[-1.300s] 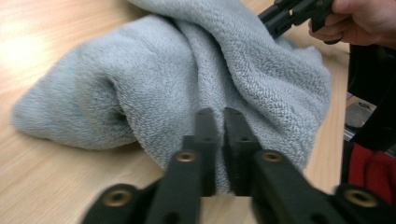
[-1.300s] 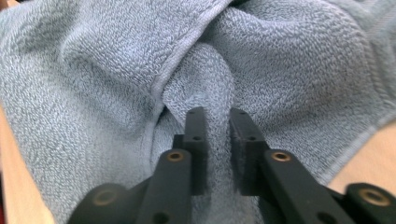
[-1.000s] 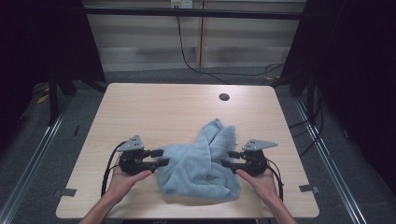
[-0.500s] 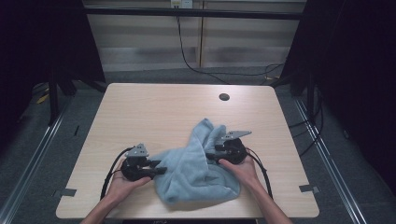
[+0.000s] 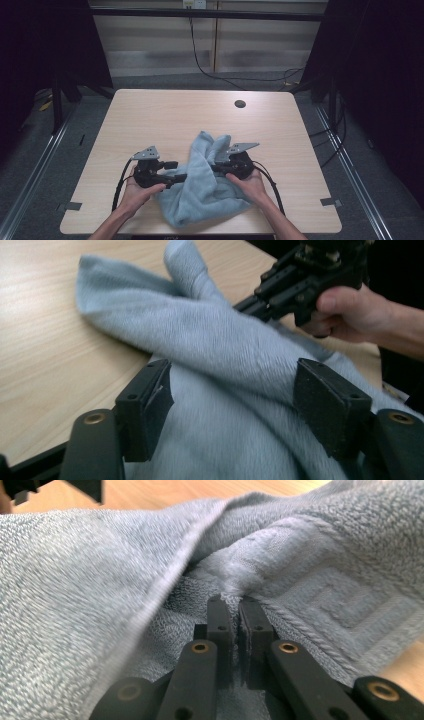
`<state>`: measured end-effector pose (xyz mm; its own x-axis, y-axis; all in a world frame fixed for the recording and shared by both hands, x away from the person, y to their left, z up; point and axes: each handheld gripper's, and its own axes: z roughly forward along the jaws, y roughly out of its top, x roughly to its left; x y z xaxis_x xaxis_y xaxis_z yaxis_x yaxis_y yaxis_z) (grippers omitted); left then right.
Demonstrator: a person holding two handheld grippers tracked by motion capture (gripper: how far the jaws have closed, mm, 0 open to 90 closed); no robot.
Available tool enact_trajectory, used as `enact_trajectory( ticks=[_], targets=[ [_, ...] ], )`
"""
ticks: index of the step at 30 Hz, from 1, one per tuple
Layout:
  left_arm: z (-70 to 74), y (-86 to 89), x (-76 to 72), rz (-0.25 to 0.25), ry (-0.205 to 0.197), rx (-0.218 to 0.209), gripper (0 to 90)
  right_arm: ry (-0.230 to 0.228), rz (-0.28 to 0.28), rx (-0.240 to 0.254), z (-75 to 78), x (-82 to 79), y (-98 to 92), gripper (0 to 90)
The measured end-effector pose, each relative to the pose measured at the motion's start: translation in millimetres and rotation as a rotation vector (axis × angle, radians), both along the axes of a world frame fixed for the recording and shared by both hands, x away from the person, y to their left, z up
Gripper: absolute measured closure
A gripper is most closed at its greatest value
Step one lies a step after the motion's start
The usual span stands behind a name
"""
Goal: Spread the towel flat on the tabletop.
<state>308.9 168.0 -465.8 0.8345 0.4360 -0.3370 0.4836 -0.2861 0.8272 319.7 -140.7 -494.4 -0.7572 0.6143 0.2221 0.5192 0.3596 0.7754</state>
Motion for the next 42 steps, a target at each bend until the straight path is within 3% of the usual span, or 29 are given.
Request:
enact_trajectory(
  ticks=[4,7,8,10,12,13,14,18,19,20,21,22,23,24,25,27,29,31,33,38,39,41,42],
  targets=[
    [0.8,-2.6,1.5,0.014,0.022,-0.044,27.2,-0.012,0.021,0.013,6.3,-7.3,5.8,86.4],
    [-2.0,-8.2,1.8,0.012,0.033,-0.026,24.9,-0.021,0.030,0.010,6.8,-8.0,7.8,86.3],
    [-8.0,-16.2,1.8,-0.017,0.047,0.026,25.8,-0.019,0.030,0.010,6.5,-7.9,8.0,86.3],
    [-13.6,-22.9,0.5,-0.078,0.033,0.085,34.4,-0.019,0.024,0.014,6.4,-7.7,7.5,86.3],
    [-15.1,-24.3,1.0,-0.095,0.044,0.091,51.5,-0.031,0.014,0.015,6.7,-7.4,6.7,86.3],
    [-15.2,-24.7,1.3,-0.112,0.057,0.091,51.5,-0.031,0.014,0.015,6.7,-7.4,6.7,86.3],
    [-14.1,-24.6,0.3,-0.120,0.039,0.094,70.8,-0.031,0.008,0.013,7.2,-7.1,6.3,86.4],
    [-6.7,-16.7,-1.7,-0.128,-0.010,0.078,79.3,-0.042,-0.017,0.003,12.2,-8.0,2.8,86.5],
    [-0.9,-6.9,-1.3,-0.099,-0.008,0.038,79.8,-0.046,-0.032,0.003,14.5,-7.8,0.6,86.5],
    [-0.9,-6.9,-1.3,-0.099,-0.008,0.038,80.3,-0.054,-0.053,0.003,17.4,-8.0,-2.0,86.5],
    [8.8,7.1,-3.0,-0.062,-0.044,0.008,80.4,-0.058,-0.073,0.008,21.1,-8.7,-4.8,86.6],
    [8.8,7.1,-3.0,-0.062,-0.044,0.008,80.5,-0.068,-0.084,0.014,24.7,-8.9,-7.8,86.6],
    [15.6,22.0,-2.5,-0.011,-0.056,-0.019,80.6,-0.078,-0.098,0.017,28.5,-9.0,-10.6,86.7],
    [15.6,22.0,-2.5,-0.011,-0.056,-0.019,80.7,-0.078,-0.098,0.017,28.5,-9.0,-10.6,86.7],
    [20.9,33.2,-0.6,0.033,-0.067,-0.028,80.7,-0.090,-0.124,0.023,36.1,-8.3,-16.3,86.8],
    [24.2,38.2,1.1,0.054,-0.071,-0.048,80.9,-0.108,-0.149,0.022,43.4,-6.1,-20.9,86.8],
    [39.1,48.4,5.2,0.100,-0.100,-0.088,80.9,-0.125,-0.171,0.026,53.1,-2.2,-25.9,86.8],
    [45.0,50.7,6.7,0.112,-0.101,-0.111,81.0,-0.145,-0.197,0.025,66.0,2.6,-31.0,87.0],
    [63.3,55.1,13.2,0.143,-0.154,-0.098,81.2,-0.176,-0.216,0.017,80.5,8.4,-35.6,87.1],
    [84.2,63.5,25.0,0.206,-0.193,-0.133,81.5,-0.238,-0.283,0.032,117.6,24.7,-49.1,87.2],
    [93.3,70.6,28.9,0.257,-0.210,-0.161,81.6,-0.255,-0.305,0.031,126.3,26.9,-52.1,87.2],
    [101.8,80.6,32.2,0.295,-0.230,-0.177,81.7,-0.294,-0.336,0.042,145.4,28.0,-59.7,87.4],
    [101.8,80.6,32.2,0.295,-0.230,-0.177,81.8,-0.294,-0.336,0.042,145.4,28.0,-59.7,87.4]
  ],
)
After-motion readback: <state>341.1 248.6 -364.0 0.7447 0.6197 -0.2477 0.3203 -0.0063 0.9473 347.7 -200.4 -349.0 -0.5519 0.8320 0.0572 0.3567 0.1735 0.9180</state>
